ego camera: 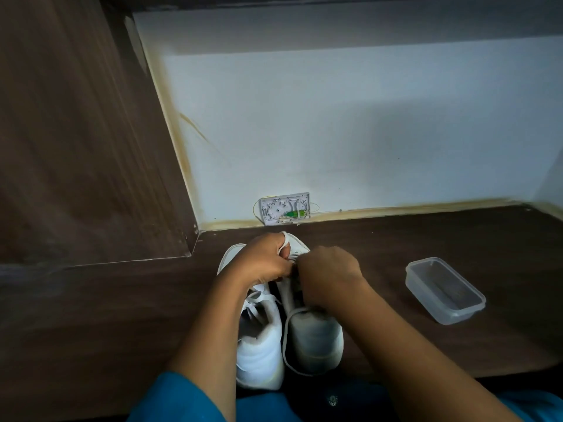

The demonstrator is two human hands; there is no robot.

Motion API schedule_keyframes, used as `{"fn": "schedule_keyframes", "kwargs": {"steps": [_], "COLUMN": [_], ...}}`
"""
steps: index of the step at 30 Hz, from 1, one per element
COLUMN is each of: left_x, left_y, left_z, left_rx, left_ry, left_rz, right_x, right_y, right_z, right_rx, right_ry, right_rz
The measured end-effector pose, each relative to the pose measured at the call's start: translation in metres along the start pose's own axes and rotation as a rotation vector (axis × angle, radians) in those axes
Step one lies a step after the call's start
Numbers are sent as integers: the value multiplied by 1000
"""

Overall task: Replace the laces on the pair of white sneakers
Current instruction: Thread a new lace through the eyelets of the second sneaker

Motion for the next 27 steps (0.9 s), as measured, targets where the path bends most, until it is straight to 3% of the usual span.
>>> {"fn": "schedule_keyframes", "kwargs": {"steps": [3, 6, 8, 10, 12, 14, 16, 19, 21, 24, 27], "left_x": [1, 1, -4, -10, -15, -12, -7, -8, -13, -21, -20], "left_y": [-4, -1, 3, 9, 12, 13, 14, 16, 14, 9, 8], "left_z": [5, 0, -7, -18, -32, -45, -54, -57, -51, -43, -41], "left_rx": [-19, -64, -92, -93, 6, 157, 267, 261, 195, 170, 191], "left_ry": [-7, 8, -122, -346, -376, -44, 294, 401, 450, 427, 388], "left_rz": [6, -8, -22, -74, -183, -208, -108, -134, -266, -393, -359], "right_x": [-15, -25, -29, -35, -40, -43, -44, -41, -35, -19, -2], "right_y": [-7, -12, -13, -12, -13, -14, -15, -15, -13, -15, -21], "right_z": [-20, -47, -61, -66, -64, -60, -56, -67, -82, -100, -101], "right_rx": [70, 232, 300, 267, 204, 133, 86, 133, 139, 94, 122], "right_ry": [-272, -1026, -1495, -1736, -1858, -1862, -1834, -1682, -1324, -594, -358], "right_rz": [-23, -118, -207, -280, -325, -335, -322, -412, -445, -340, -209]}}
Point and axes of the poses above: each hand's wrist, its own y-axis away from the middle knuckle, its own x-axis out of the palm, z = x × y, the point moved 2 cm from there along -y, towards the middle knuckle, and after that the axes turned 9 degrees about -z, right-handed, at the moved point
